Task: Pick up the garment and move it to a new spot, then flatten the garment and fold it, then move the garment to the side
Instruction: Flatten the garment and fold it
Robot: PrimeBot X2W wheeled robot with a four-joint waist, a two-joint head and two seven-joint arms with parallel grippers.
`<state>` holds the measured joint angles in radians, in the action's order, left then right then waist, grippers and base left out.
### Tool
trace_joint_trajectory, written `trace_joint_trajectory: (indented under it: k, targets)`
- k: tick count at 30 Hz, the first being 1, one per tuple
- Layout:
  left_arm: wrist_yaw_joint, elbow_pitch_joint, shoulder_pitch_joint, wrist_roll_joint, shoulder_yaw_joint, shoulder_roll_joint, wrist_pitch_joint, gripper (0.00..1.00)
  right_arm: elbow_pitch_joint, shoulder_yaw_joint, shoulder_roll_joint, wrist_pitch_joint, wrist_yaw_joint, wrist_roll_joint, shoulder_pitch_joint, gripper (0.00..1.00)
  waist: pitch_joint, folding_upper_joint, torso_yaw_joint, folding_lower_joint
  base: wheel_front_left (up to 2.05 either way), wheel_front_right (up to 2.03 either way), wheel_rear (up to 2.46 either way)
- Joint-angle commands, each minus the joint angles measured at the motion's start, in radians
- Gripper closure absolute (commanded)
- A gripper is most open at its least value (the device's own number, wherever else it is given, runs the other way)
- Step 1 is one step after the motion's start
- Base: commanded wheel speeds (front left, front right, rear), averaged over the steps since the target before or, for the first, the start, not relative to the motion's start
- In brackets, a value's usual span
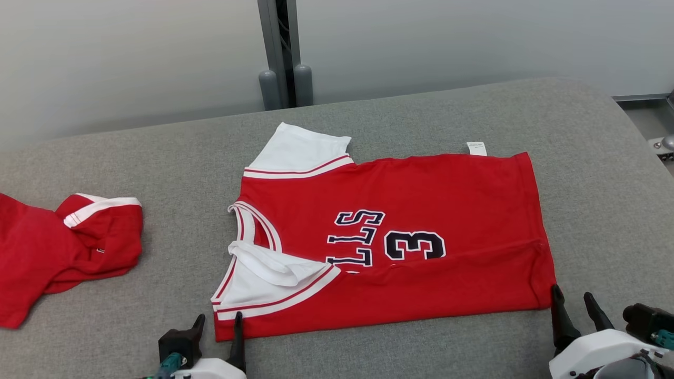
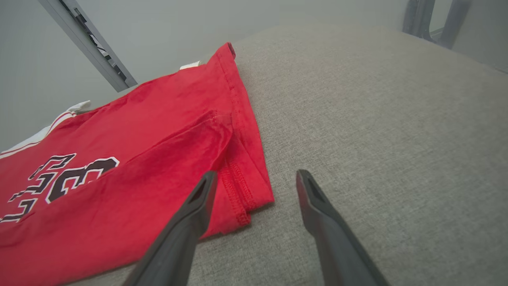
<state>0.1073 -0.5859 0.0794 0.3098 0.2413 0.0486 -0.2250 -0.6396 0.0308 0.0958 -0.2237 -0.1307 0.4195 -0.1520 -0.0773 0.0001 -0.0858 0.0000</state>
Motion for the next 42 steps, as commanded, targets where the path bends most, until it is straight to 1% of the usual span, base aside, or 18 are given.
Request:
trace_joint_trajectory:
  k: [1, 5, 9, 16, 20, 21, 22, 23, 24, 25, 26, 28, 35, 42]
  targets:
    - [0.014, -0.021, 0.030, -0.003, -0.004, 0.007, 0.009, 0.00, -0.031, -0.009, 0.010, 0.008, 0.000, 0.025, -0.027, 0.00, -0.009, -0.0001, -0.001, 0.0000, 0.00, 0.00, 0.00]
    - [0.038, -0.057, 0.061, -0.009, -0.005, 0.011, 0.026, 0.00, -0.097, -0.041, 0.019, 0.023, 0.000, 0.072, -0.071, 0.00, -0.019, -0.0001, -0.001, 0.0000, 0.00, 0.00, 0.00]
    - [0.051, -0.081, 0.074, -0.007, -0.005, 0.014, 0.039, 0.00, -0.147, -0.068, 0.020, 0.040, 0.000, 0.138, -0.107, 0.00, -0.031, -0.0001, -0.003, 0.0000, 0.00, 0.00, 0.00]
    - [0.034, -0.100, 0.089, 0.007, 0.008, 0.014, 0.053, 0.00, -0.189, -0.132, 0.031, 0.046, 0.000, 0.246, -0.151, 0.00, -0.048, -0.0001, -0.001, 0.0000, 0.00, 0.00, 0.00]
    - [0.022, -0.108, 0.095, 0.010, 0.018, 0.015, 0.067, 0.00, -0.198, -0.163, 0.039, 0.044, 0.000, 0.282, -0.158, 0.01, -0.051, -0.0001, -0.002, 0.0000, 0.00, 0.00, 0.00]
    - [0.016, -0.111, 0.095, 0.012, 0.021, 0.014, 0.074, 0.00, -0.201, -0.173, 0.043, 0.043, 0.000, 0.292, -0.162, 0.14, -0.051, -0.0001, -0.002, 0.0000, 0.00, 0.00, 0.00]
    - [0.013, -0.113, 0.095, 0.015, 0.024, 0.014, 0.078, 0.02, -0.203, -0.185, 0.047, 0.042, 0.000, 0.302, -0.165, 0.24, -0.050, -0.0001, -0.002, 0.0000, 0.00, 0.00, 0.00]
    - [0.005, -0.115, 0.094, 0.018, 0.028, 0.014, 0.085, 0.45, -0.205, -0.194, 0.050, 0.042, 0.000, 0.312, -0.166, 0.46, -0.050, -0.0001, -0.003, 0.0000, 0.00, 0.00, 0.00]
    - [0.000, -0.116, 0.093, 0.022, 0.032, 0.012, 0.091, 0.70, -0.204, -0.203, 0.052, 0.041, 0.000, 0.321, -0.168, 0.57, -0.049, -0.0001, -0.003, 0.0000, 0.00, 0.00, 0.00]
    - [-0.006, -0.115, 0.091, 0.023, 0.036, 0.012, 0.096, 1.00, -0.204, -0.215, 0.056, 0.041, 0.000, 0.331, -0.169, 0.82, -0.048, -0.0001, -0.003, 0.0000, 0.00, 0.00, 0.00]
    - [-0.013, -0.115, 0.090, 0.027, 0.039, 0.012, 0.099, 1.00, -0.204, -0.226, 0.061, 0.040, 0.000, 0.339, -0.169, 1.00, -0.048, -0.0001, -0.004, 0.0000, 0.00, 0.00, 0.00]
    - [-0.020, -0.110, 0.088, 0.029, 0.044, 0.015, 0.103, 1.00, -0.205, -0.247, 0.070, 0.038, 0.000, 0.355, -0.170, 1.00, -0.044, -0.0001, -0.004, 0.0000, 0.00, 0.00, 0.00]
    - [-0.016, -0.080, 0.086, 0.040, 0.049, 0.016, 0.097, 1.00, -0.205, -0.308, 0.101, 0.027, 0.000, 0.404, -0.170, 1.00, -0.022, -0.0001, -0.006, 0.0000, 0.00, 0.00, 0.00]
    - [-0.025, -0.020, 0.059, 0.053, 0.057, 0.029, 0.141, 1.00, -0.192, -0.362, 0.143, 0.055, 0.000, 0.450, -0.155, 1.00, 0.024, -0.0001, -0.003, 0.0000, 0.00, 0.00, 0.00]
